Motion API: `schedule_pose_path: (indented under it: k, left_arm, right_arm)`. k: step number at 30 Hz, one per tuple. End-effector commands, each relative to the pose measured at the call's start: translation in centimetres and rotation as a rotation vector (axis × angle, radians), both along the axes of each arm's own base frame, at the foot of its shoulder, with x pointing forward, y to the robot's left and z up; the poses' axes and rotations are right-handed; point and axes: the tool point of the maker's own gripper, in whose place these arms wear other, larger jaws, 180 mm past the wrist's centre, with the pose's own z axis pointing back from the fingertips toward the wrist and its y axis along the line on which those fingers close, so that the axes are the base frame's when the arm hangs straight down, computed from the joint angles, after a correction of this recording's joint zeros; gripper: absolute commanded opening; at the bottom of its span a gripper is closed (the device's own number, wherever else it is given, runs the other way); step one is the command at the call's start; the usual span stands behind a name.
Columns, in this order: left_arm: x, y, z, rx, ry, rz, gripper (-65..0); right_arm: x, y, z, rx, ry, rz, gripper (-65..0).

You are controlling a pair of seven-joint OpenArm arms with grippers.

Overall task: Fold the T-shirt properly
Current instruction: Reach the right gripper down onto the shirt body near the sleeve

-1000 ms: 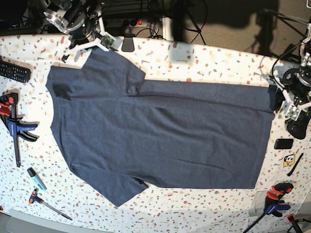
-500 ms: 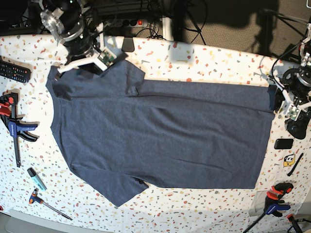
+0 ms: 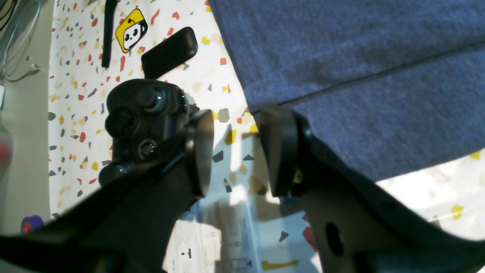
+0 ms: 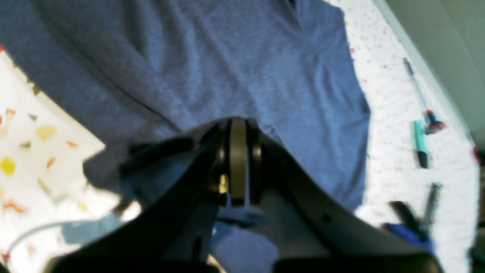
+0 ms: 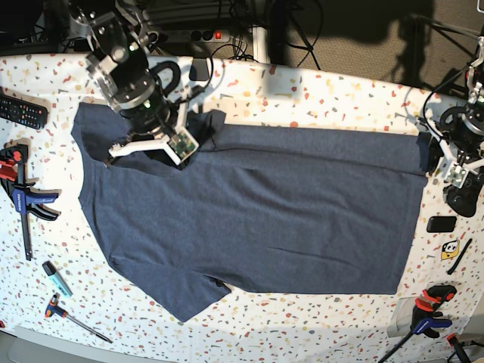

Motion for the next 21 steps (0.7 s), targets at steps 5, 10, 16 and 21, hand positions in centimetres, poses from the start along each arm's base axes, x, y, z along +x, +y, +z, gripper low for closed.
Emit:
schedule_pose_path:
  k: [5,10,16,21]
  left_arm:
    - [0.9,0.6,1.6,0.01,-0.051,0.001,-41.8]
    - [0.9,0.6,1.6,0.01,-0.049,0.001,-41.8]
    - [0.9,0.6,1.6,0.01,-0.05,0.001,-41.8]
    - [0.9,0.6,1.6,0.01,-0.049,0.001,-41.8]
  right_arm:
    - [3.0,1.9,0.6,0.076,-0.06,-0.004,-65.0]
    - [5.5,3.4,0.5,0.123,-0.066,-0.027,-65.0]
    - [7.2,4.0,-1.3,0.123,-0.029,-0.056,-65.0]
    - [8.3,3.9,-1.1,0.122,-0.036,-0.064,-65.0]
